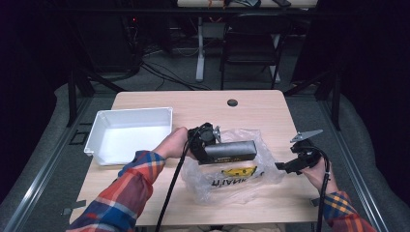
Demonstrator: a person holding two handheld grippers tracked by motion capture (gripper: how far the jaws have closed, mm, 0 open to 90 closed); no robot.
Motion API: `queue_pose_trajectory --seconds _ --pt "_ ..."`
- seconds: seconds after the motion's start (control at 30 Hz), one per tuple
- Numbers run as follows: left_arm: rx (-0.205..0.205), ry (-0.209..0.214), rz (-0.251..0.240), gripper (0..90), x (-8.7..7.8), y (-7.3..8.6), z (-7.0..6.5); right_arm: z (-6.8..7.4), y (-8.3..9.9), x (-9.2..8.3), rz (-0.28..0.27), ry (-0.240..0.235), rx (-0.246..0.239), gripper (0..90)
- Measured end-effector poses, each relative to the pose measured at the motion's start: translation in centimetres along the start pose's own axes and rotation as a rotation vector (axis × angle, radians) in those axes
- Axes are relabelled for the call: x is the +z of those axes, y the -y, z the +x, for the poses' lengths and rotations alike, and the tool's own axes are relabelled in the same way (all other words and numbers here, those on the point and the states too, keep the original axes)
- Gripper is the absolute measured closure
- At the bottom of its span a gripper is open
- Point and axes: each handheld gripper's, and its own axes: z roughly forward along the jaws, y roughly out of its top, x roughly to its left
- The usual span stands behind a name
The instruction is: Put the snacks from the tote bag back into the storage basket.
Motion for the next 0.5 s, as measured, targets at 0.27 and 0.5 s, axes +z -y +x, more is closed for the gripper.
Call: queue_pose_trajectory --seconds 0.27,0.5 --pt "-0.009 -0.027 -0.002 43.8 -1.5 0.7 0.4 -0.3 0.1 -0.1 -0.005 0.012 0.015 0.0" --pt "-0.033 -0.037 -0.007 43.9 -2.6 1.8 0.8 -0.6 0.2 -0.2 0.001 0.012 0.019 0.0"
